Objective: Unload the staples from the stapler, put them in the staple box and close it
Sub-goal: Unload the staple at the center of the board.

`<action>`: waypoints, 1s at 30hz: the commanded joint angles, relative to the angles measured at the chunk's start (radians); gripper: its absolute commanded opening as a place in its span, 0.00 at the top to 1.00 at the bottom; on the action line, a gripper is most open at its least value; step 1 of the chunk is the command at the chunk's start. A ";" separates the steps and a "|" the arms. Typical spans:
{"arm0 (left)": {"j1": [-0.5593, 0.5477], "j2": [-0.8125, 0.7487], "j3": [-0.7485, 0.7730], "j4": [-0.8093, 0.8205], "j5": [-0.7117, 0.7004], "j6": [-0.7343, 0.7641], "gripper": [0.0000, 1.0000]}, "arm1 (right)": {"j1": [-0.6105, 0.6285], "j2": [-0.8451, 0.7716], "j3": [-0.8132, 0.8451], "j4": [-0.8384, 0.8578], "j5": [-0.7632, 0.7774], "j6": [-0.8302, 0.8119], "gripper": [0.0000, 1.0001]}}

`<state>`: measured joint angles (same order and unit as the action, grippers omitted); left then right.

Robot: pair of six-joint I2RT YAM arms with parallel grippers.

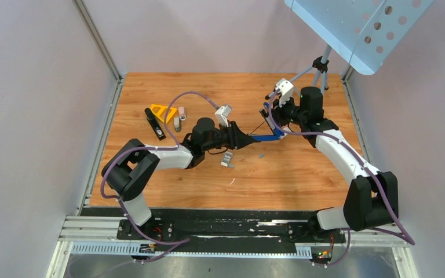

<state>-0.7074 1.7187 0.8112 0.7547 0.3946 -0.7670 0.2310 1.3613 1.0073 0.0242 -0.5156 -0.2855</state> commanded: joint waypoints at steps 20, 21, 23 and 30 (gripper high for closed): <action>-0.003 0.100 -0.007 0.046 0.073 -0.094 0.96 | -0.040 0.015 0.105 0.195 0.185 0.043 1.00; -0.003 0.099 -0.007 0.046 0.074 -0.094 0.96 | -0.040 0.015 0.101 0.195 0.182 0.046 1.00; -0.003 0.097 -0.007 0.049 0.072 -0.096 0.96 | -0.040 0.015 0.096 0.190 0.173 0.052 1.00; -0.001 0.050 0.019 0.025 0.054 -0.100 0.92 | -0.035 0.007 0.072 0.126 -0.039 0.146 1.00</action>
<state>-0.7071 1.7966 0.8116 0.8448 0.4301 -0.8459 0.2150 1.3888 1.0412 0.0647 -0.4309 -0.2253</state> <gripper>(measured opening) 0.348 0.076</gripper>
